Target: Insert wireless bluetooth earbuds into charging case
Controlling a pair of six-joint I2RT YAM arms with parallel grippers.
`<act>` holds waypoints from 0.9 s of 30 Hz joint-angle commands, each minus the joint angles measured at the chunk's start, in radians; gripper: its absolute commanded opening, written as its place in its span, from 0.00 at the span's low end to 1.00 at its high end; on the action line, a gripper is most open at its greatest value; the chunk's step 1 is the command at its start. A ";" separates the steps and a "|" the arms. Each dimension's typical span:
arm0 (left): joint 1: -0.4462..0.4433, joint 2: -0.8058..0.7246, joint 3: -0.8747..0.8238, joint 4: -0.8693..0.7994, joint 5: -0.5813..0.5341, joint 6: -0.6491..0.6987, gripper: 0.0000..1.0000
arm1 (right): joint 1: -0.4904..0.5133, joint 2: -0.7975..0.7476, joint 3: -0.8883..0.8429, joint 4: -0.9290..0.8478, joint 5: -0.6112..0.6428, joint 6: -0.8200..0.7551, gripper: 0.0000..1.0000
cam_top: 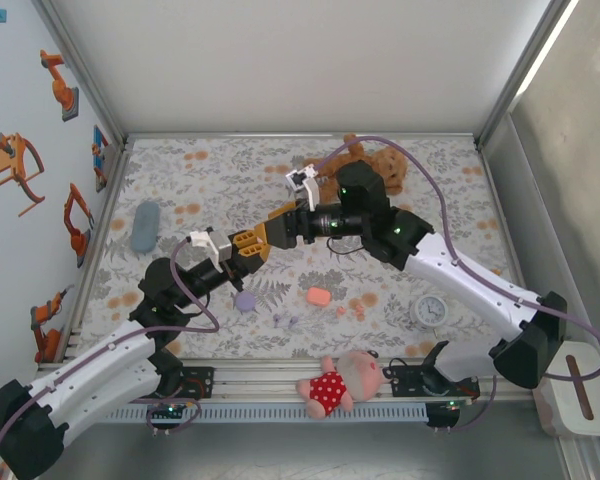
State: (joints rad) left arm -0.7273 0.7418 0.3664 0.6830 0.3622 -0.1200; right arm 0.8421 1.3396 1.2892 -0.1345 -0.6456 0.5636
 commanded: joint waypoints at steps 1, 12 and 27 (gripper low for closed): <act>-0.004 -0.006 0.019 -0.013 -0.005 -0.015 0.00 | 0.007 -0.037 0.013 0.058 -0.038 -0.018 0.75; -0.004 -0.015 0.022 -0.034 -0.017 -0.018 0.00 | 0.008 -0.075 0.021 -0.008 0.044 -0.073 0.75; -0.004 -0.073 0.028 -0.193 -0.045 -0.047 0.00 | 0.008 -0.234 -0.096 -0.017 0.366 -0.157 0.82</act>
State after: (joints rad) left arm -0.7273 0.6880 0.3668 0.5251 0.3294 -0.1417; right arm 0.8440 1.1313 1.2182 -0.1604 -0.3904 0.4362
